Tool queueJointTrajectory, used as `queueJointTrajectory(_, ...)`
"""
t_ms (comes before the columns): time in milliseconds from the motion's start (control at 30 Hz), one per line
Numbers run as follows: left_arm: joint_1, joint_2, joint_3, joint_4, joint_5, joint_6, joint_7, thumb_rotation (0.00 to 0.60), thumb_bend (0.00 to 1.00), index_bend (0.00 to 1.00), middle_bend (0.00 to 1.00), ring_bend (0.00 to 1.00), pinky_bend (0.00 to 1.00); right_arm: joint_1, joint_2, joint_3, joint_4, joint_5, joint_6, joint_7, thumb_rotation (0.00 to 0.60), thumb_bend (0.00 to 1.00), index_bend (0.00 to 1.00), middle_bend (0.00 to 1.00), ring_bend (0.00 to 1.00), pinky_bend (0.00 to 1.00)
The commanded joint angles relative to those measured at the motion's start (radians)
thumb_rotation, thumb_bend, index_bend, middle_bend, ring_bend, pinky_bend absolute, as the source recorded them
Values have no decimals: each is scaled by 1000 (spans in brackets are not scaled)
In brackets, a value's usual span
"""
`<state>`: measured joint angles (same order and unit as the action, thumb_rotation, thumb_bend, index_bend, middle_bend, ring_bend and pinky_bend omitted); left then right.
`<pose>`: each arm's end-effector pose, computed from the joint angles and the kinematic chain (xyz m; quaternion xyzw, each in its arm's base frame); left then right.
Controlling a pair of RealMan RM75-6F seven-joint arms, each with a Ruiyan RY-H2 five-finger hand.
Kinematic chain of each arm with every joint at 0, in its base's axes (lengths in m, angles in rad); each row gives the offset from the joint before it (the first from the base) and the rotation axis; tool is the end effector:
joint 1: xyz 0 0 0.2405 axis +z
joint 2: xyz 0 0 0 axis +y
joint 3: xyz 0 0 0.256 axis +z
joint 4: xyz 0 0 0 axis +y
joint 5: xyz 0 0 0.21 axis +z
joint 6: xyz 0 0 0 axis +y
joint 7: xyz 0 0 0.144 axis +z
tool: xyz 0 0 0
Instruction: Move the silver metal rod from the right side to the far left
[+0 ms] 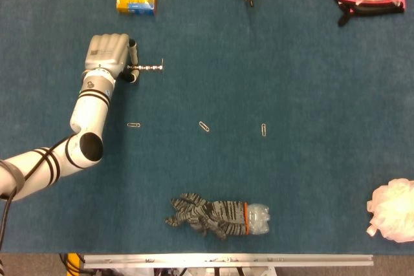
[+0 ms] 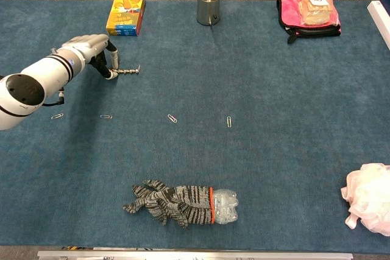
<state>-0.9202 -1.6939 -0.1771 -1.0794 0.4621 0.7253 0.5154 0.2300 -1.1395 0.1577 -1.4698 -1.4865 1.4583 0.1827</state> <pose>-0.2053 0.4087 -0.0454 -0.6728 -0.5105 -0.2112 0.4920 -0.2979 -0.2505 0.1816 0.5809 -0.3443 0.4759 0.5636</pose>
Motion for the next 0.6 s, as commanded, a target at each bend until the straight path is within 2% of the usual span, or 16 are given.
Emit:
queueJointTrajectory(33, 0, -1, 0, 1, 0, 0, 0, 600, 295, 519, 1000, 1000, 1000, 0, 0, 0, 1, 1, 0, 0, 600, 92, 474, 402, 320, 398)
queueJointTrajectory(600, 8, 13, 3, -26, 22, 13, -12, 600, 361, 561, 1000, 1000, 1000, -2, -2, 2, 3, 1, 4, 5, 600, 92, 474, 403, 320, 398)
